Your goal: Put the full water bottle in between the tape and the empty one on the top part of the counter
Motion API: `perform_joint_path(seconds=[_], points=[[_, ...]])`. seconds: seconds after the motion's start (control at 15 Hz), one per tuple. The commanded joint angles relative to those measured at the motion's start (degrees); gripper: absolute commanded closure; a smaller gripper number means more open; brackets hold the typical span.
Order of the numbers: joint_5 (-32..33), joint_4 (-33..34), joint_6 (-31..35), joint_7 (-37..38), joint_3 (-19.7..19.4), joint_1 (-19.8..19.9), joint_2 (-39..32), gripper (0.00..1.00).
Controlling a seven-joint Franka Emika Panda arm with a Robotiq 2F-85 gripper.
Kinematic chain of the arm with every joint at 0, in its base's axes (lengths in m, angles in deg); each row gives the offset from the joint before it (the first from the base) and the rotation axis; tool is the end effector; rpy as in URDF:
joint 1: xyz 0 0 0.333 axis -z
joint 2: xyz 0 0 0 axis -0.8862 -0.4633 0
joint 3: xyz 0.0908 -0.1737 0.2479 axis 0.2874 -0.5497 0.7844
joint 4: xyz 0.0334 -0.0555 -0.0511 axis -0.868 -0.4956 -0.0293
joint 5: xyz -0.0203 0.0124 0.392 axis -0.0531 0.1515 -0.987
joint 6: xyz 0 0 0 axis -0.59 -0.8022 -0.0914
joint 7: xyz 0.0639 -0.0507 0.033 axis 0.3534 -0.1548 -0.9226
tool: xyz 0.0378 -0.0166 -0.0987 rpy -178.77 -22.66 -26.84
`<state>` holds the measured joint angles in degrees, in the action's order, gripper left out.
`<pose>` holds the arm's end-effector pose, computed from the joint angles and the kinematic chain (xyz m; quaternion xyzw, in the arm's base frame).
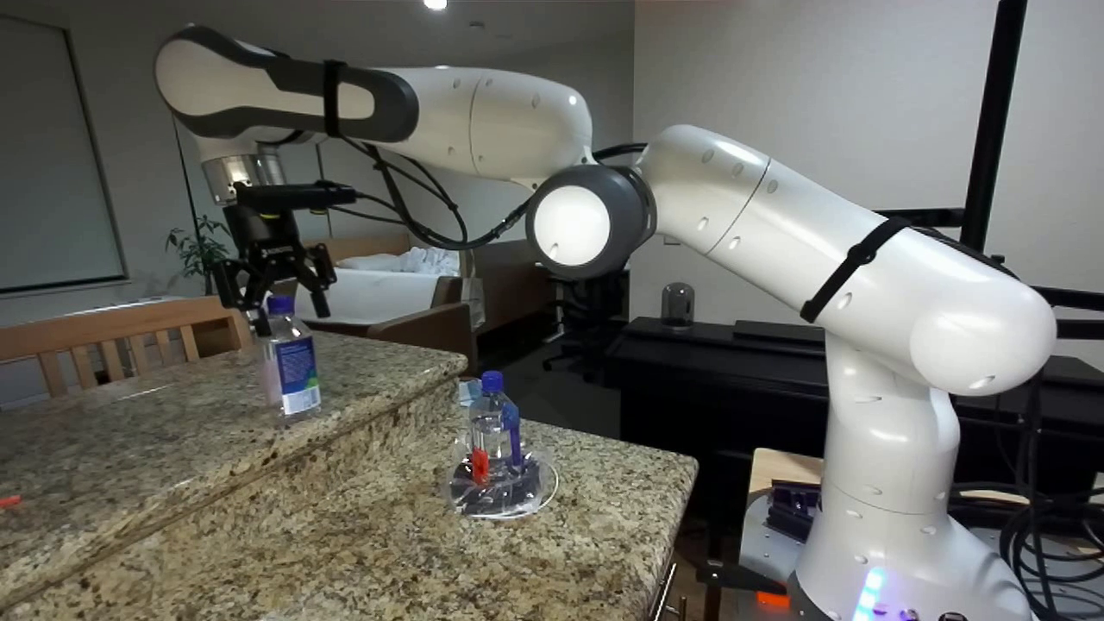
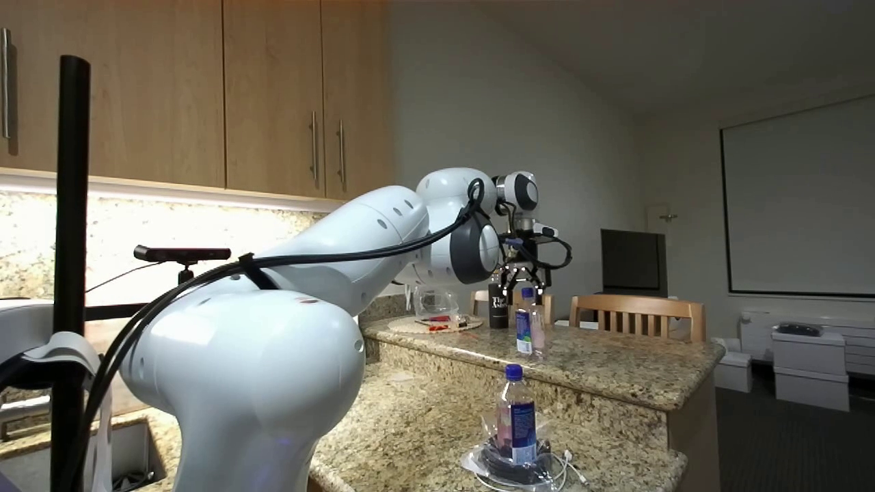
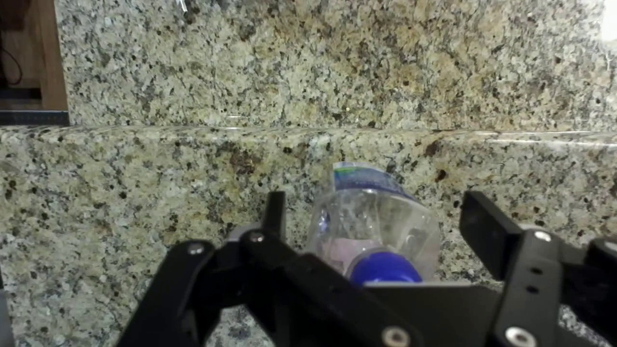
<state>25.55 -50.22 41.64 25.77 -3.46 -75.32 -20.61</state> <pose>0.7306 0.1606 0.4548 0.9967 -0.0250 -0.0685 0.0346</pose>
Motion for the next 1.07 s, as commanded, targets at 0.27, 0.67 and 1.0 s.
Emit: perform_joint_path(seconds=[0.27, 0.67, 1.0], points=[[-0.2, 0.2, -0.7, 2.1, 0.2, -0.3, 3.5, 0.0], [-0.3, -0.2, -6.9, 3.3, 0.2, -0.5, 10.3, 0.0], [0.2, 0.0, -12.2, 1.6, 0.2, -0.5, 12.4, 0.0]])
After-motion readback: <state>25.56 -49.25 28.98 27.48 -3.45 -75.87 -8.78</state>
